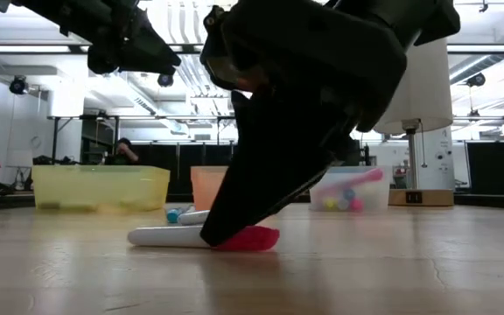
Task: Pick & Place Markers
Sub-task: Put the small red marker into the yellow bin
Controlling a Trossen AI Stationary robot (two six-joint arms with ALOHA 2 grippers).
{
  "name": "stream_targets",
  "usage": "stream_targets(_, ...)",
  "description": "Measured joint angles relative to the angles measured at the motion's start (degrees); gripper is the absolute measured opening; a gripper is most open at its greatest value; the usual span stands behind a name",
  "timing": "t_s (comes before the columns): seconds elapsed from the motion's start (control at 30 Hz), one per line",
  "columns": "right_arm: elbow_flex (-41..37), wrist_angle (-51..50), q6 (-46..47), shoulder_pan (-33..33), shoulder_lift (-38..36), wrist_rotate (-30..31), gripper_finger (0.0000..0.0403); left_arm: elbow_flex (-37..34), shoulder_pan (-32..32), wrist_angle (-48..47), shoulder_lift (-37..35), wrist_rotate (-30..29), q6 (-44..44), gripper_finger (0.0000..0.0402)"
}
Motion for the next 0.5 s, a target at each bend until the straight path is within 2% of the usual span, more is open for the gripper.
stream_targets(0.3,-0.09,-1.69,-3.78,-0.04,-0.02,0.60,0.0070,-0.01,0.00,0.07,0.00,0.02,-0.01,0.0123)
stream_targets(0.5,-0.28,-2.03,-5.88,-0.50,-0.13,-0.73,0.0039,-0.02,0.00,0.18,0.00,0.01,0.00,0.0123)
